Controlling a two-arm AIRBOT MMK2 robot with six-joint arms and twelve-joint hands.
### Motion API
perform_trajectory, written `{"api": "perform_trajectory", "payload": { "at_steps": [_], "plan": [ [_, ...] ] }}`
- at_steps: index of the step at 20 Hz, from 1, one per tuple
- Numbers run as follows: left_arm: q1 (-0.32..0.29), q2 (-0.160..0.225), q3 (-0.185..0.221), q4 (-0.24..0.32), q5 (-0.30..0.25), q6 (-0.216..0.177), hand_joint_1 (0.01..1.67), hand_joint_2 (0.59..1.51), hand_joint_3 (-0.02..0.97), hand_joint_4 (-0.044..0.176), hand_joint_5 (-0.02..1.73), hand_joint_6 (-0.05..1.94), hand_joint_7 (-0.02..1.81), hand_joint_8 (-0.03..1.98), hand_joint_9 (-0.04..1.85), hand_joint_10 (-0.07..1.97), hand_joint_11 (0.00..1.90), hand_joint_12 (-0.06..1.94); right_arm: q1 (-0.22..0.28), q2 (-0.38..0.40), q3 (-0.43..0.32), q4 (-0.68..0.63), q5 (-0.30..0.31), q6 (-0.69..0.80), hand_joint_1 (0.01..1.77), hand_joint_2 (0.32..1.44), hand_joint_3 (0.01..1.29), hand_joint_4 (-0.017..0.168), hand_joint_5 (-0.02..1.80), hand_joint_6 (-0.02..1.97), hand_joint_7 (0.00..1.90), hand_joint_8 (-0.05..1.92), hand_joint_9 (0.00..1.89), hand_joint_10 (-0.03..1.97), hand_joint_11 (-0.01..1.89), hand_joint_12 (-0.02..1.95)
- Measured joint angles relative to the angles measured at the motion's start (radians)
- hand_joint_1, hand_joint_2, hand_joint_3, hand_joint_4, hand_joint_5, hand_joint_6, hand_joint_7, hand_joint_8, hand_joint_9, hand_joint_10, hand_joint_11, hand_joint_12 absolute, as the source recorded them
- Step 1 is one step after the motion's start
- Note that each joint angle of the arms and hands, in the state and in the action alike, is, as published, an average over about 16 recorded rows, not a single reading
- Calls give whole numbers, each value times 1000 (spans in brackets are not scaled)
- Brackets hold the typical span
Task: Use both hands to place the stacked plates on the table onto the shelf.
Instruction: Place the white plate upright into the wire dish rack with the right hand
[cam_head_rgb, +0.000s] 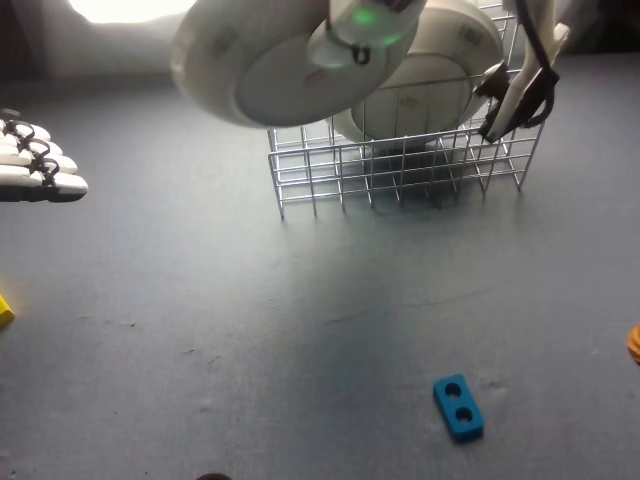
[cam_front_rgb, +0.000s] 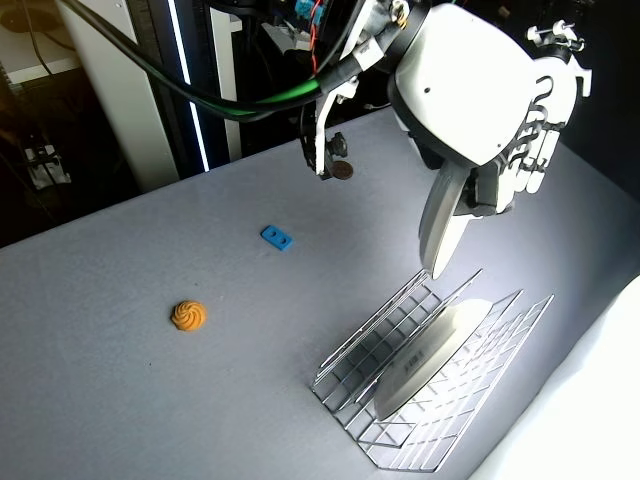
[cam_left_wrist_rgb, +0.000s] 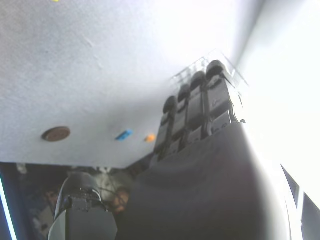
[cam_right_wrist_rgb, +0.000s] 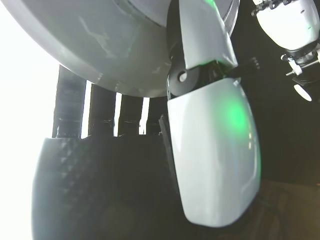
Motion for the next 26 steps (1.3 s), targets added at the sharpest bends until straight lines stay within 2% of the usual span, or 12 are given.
{"api": "perform_trajectory", "payload": {
  "at_steps": [8,26],
  "plan": [
    [4,0,0,0,1,0,21,981,19,7,13,11,12,15,21,10,18,-1,-23,0,52,24,-10,-1,1353,986,18,-2,924,1072,1024,864,950,1038,814,1068],
    [12,-1,0,0,6,0,22,982,20,7,22,10,12,15,20,9,22,-1,-87,-58,174,29,-68,9,1354,985,17,-7,924,1056,1026,852,943,1051,793,1078]
  ]
}}
